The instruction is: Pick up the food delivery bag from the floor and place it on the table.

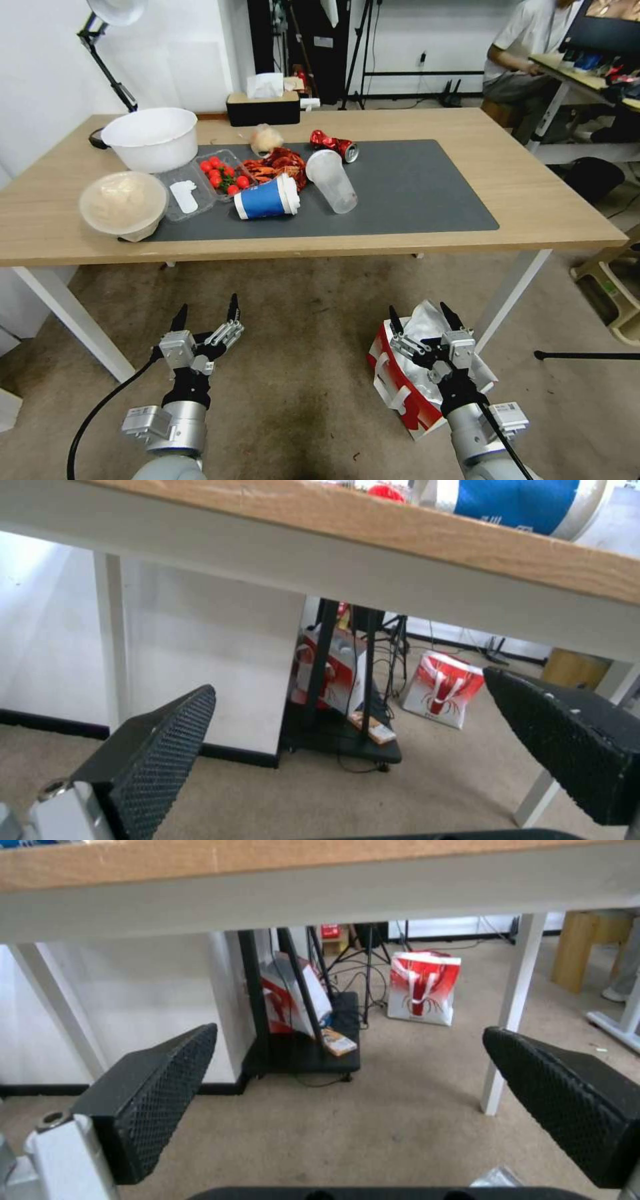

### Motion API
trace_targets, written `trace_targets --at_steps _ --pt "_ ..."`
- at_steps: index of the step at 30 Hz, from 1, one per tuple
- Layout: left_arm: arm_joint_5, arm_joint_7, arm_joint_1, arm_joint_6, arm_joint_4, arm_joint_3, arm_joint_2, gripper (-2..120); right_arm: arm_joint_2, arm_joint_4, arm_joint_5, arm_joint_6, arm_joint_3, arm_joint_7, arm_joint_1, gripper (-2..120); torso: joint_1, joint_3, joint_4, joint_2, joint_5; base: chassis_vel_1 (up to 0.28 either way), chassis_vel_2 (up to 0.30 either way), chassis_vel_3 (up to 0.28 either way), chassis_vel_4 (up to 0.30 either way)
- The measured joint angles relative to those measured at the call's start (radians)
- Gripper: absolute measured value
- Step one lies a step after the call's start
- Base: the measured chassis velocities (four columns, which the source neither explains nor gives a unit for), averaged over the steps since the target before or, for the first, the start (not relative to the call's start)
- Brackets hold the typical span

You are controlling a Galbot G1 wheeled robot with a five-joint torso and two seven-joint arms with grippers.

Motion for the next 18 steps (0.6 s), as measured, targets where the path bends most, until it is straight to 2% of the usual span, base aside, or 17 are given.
trace_targets --at_steps 8,18 --pt "0.000 0.000 -0.001 0.000 0.000 -0.001 0.000 100 -0.001 -0.003 0.000 -0.001 0.001 0.000 0.001 100 -0.010 -0.015 0.0000 -0.025 -0.0001 0.000 0.000 0.000 0.000" --pt "0.000 -0.001 -0.002 0.000 0.006 0.000 -0.003 100 0.000 -0.008 -0.002 -0.003 0.001 -0.002 0.004 100 -0.028 -0.045 0.0000 -0.074 0.0000 0.000 0.000 0.000 0.000"
